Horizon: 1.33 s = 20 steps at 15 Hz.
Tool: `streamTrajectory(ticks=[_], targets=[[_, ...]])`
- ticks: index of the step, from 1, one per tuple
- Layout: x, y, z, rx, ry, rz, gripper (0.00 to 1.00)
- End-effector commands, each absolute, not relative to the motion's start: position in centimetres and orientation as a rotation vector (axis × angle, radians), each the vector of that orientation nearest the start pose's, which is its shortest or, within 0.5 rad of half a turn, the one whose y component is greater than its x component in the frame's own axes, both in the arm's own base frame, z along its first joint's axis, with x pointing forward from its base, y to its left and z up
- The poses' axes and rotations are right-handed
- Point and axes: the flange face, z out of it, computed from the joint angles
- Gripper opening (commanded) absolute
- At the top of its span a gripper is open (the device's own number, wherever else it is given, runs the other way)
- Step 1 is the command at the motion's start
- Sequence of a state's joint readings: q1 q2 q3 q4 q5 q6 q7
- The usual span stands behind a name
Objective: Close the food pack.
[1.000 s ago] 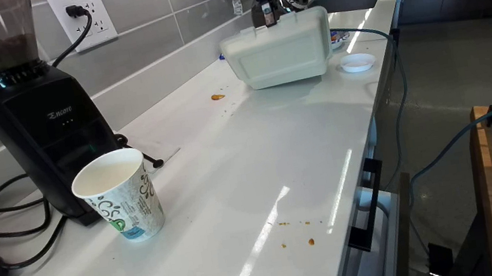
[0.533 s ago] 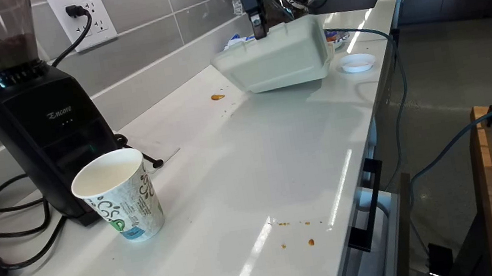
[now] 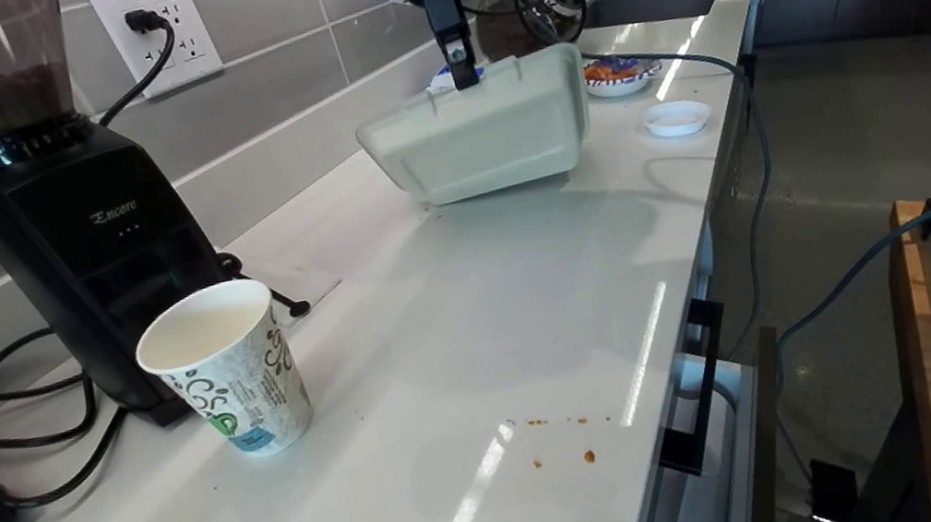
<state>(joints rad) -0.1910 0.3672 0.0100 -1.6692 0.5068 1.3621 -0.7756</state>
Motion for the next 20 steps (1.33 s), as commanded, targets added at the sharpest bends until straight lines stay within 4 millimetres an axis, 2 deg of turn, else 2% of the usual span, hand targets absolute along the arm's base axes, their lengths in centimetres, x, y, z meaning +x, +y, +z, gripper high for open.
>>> streamTrajectory(ticks=[1, 5, 7, 10, 11, 15, 17, 20], targets=[[58.2, -4.1, 39.3, -2.154, -0.692, 0.357, 0.01], [59.2, -0.8, 40.2, -2.082, -0.802, 0.287, 0.01], [59.6, -1.2, 39.6, -2.025, -0.767, 0.228, 0.01], [59.9, -4.3, 39.1, -1.984, -0.618, 0.137, 0.01], [60.1, -5.9, 38.8, -1.981, -0.560, 0.113, 0.01], [60.4, -12.2, 35.9, -1.961, -0.340, 0.056, 0.01], [60.6, -13.8, 34.0, -1.988, -0.268, 0.073, 0.01], [61.0, -14.4, 32.1, -1.993, -0.206, 0.105, 0.01]])
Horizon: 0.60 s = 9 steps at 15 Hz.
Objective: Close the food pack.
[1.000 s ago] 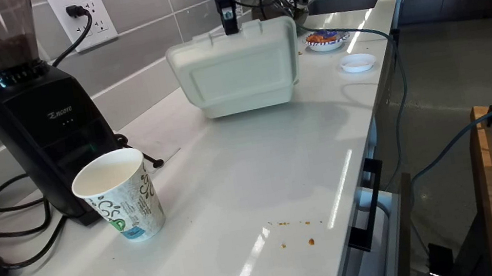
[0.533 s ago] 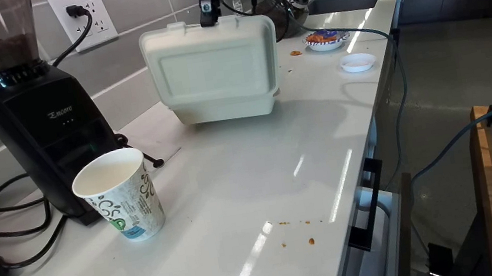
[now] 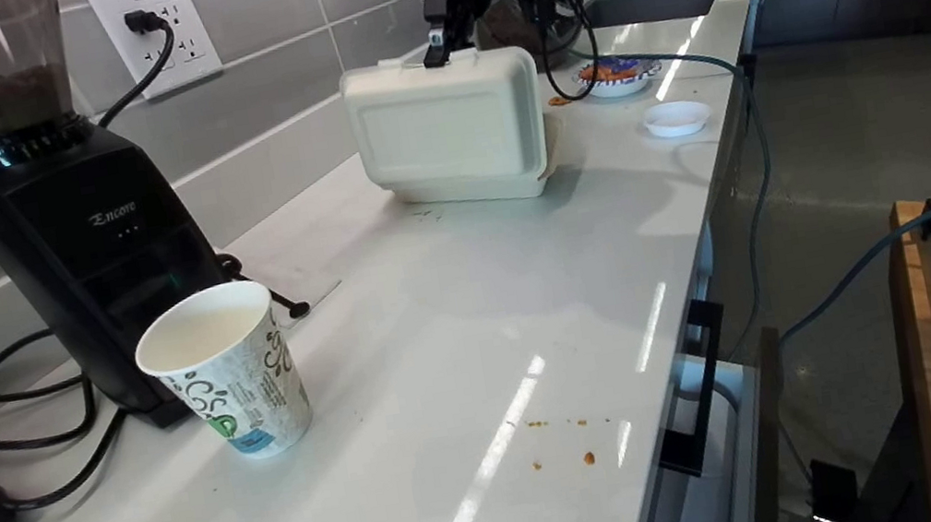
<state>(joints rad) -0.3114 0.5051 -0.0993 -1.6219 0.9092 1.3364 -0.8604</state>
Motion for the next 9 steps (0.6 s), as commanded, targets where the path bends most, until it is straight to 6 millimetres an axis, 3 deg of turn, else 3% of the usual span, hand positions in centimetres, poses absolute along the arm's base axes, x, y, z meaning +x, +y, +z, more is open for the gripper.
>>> streamTrajectory(ticks=[1, 9], targets=[[61.2, -14.4, 31.7, -1.983, -0.200, 0.118, 0.01], [61.8, -15.9, 31.1, -2.028, -0.127, 0.117, 0.01]])
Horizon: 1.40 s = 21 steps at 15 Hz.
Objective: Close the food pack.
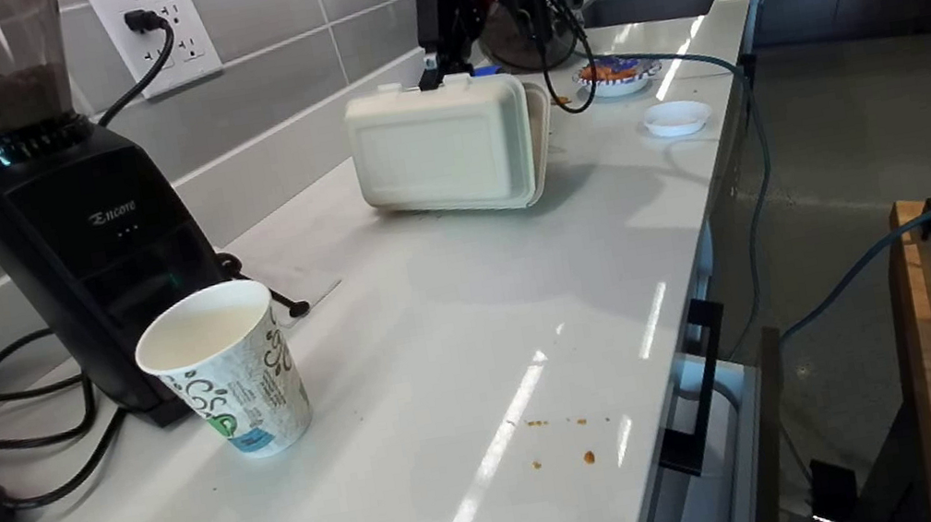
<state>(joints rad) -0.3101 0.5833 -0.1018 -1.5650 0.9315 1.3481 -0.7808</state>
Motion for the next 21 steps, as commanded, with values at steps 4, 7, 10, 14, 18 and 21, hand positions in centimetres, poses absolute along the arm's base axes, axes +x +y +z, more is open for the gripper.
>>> streamTrajectory(ticks=[4, 7, 10, 14, 18, 21], targets=[[62.3, -16.4, 31.8, -2.134, -0.111, 0.106, 0.01], [62.5, -16.7, 32.3, -2.217, -0.102, 0.100, 0.01], [62.6, -16.7, 33.2, -2.299, -0.094, 0.105, 0.01], [62.8, -17.0, 34.4, -2.428, -0.064, 0.099, 0.01], [63.4, -16.6, 35.3, -2.579, -0.030, 0.100, 0.01], [63.9, -16.0, 35.8, -2.711, 0.002, 0.100, 0.01]])
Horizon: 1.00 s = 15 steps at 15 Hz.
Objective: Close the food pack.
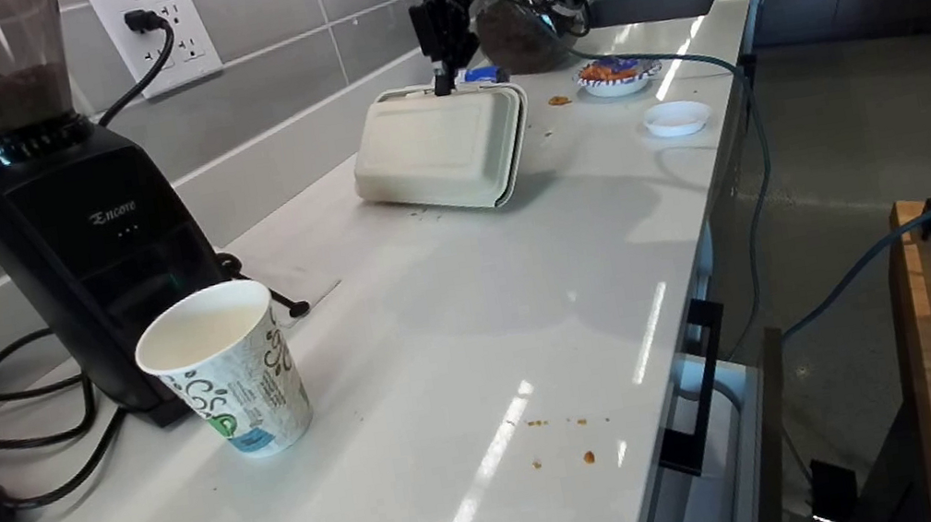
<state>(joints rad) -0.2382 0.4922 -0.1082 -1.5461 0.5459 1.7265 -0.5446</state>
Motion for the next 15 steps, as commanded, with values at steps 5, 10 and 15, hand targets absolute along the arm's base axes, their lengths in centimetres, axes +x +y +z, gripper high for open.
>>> streamTrajectory(ticks=[5, 10, 15], targets=[[64.4, -14.2, 35.4, -2.955, 0.014, 0.137, 0.01], [63.9, -13.1, 34.0, -3.049, 0.038, 0.224, 0.34], [63.6, -12.8, 33.8, -3.108, 0.047, 0.215, 0.71]])
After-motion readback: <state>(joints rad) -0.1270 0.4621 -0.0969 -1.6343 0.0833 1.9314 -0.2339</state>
